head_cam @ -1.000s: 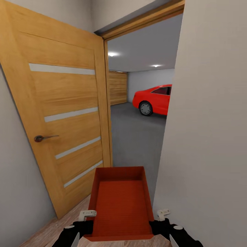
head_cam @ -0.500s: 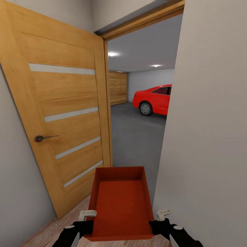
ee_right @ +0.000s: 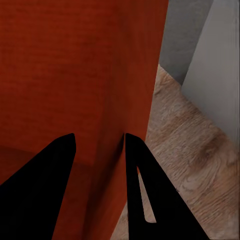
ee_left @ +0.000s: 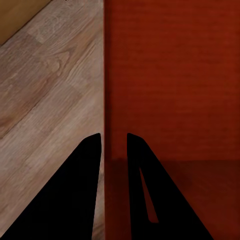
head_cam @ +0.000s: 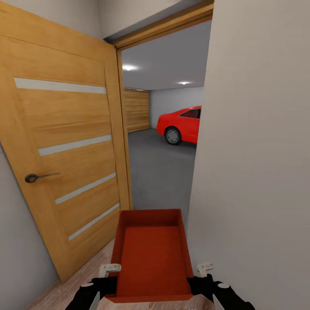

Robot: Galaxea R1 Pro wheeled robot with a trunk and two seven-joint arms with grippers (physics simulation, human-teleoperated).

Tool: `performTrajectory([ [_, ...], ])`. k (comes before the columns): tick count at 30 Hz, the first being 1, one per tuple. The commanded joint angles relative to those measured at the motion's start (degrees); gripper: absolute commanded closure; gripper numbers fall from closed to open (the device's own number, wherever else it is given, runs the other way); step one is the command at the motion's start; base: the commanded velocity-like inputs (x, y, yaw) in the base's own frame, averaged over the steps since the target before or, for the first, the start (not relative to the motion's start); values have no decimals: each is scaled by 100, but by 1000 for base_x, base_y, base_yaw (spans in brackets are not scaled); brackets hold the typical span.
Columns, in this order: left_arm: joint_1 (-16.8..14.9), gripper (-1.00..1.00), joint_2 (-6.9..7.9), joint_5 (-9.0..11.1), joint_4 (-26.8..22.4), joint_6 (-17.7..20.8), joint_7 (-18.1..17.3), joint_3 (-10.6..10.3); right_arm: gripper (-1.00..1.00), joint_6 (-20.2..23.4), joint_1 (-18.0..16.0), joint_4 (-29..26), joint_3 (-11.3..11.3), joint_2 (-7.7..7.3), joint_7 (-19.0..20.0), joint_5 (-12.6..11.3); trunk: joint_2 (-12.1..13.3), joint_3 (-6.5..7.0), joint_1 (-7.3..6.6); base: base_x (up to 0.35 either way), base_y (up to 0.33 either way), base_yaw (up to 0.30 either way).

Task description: Move the two storage containers from the living room to the garage. In the garage, place one container on the floor and stack the other container on top of it (either order is fine).

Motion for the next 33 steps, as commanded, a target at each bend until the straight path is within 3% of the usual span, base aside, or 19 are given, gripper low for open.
performTrajectory([
  [1, -2, 100, 144, -152, -5, 34, 112, 56, 100, -202, -2, -23, 113, -4, 521, -56, -9, -11, 2, 0, 0, -277],
  [12, -2, 100, 144, -152, -5, 34, 112, 56, 100, -202, -2, -23, 113, -4, 539, -55, -9, -11, 2, 15, 13, -95],
  [33, -2, 100, 153, -152, -5, 34, 112, 57, 100, -202, -2, -23, 113, -4, 539, -48, -9, -11, 2, 198, 213, 0],
])
